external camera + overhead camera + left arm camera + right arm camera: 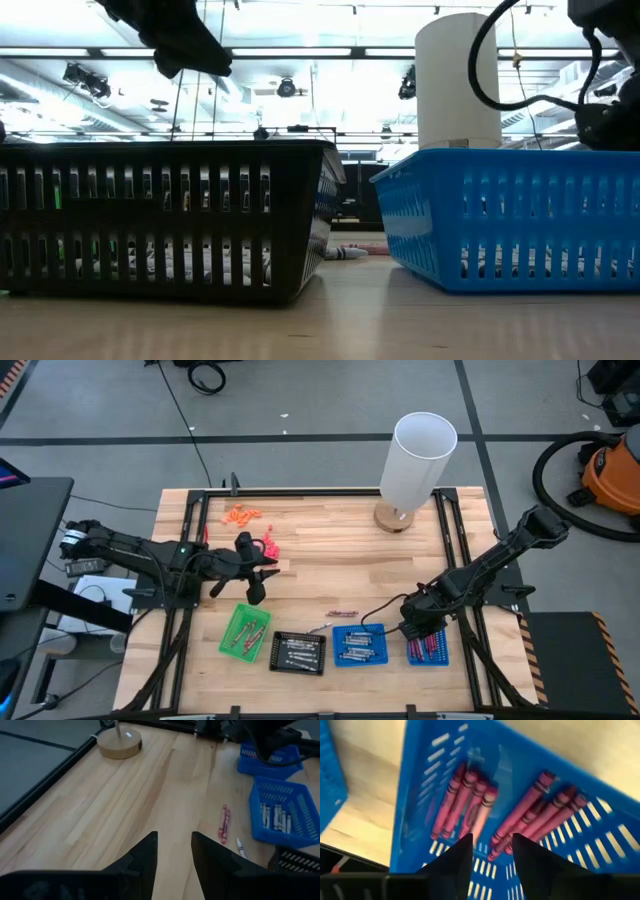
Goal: Sort crayons
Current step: Put the pink crayon into the green basket
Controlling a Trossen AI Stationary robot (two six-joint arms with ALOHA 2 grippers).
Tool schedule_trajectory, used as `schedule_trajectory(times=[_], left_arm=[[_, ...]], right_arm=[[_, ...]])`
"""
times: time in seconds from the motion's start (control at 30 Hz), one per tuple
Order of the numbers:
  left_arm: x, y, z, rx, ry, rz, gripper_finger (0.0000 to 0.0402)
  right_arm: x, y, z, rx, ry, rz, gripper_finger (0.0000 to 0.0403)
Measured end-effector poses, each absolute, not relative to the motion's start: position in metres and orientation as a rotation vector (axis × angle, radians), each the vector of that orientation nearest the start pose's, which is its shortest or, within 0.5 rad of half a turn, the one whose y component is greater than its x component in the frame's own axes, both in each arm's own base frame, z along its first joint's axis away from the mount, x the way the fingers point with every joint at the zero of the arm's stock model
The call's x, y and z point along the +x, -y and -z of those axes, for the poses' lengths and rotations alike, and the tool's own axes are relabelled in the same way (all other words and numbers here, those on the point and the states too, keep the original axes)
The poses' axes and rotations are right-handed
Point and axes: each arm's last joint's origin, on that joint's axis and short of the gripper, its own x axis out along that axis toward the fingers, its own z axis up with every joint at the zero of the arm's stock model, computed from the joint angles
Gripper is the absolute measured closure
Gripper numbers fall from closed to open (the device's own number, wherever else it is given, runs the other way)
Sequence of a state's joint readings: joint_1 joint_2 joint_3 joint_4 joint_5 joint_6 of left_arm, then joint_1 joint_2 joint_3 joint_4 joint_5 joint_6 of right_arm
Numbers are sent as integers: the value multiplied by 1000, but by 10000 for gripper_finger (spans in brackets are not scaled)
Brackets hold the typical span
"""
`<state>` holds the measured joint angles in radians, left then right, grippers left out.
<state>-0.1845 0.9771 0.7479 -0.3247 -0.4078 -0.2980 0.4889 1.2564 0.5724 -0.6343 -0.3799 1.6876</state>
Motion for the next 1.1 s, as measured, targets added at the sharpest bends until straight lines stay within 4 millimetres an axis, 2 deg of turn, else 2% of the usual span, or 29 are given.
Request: schedule_trajectory(times=[0.3,0.63,1.1], left_arm=[[204,19,-275,-162,-486,-336,272],[204,17,-275,-195,-481,-354,272],[204,17,-275,-194,-481,-354,271]], right_arm=[[163,-99,-152,1206,-1498,626,256],[170,-108,-146,1293,-1523,616,257],[162,-127,-127,1202,-1583,722,257]])
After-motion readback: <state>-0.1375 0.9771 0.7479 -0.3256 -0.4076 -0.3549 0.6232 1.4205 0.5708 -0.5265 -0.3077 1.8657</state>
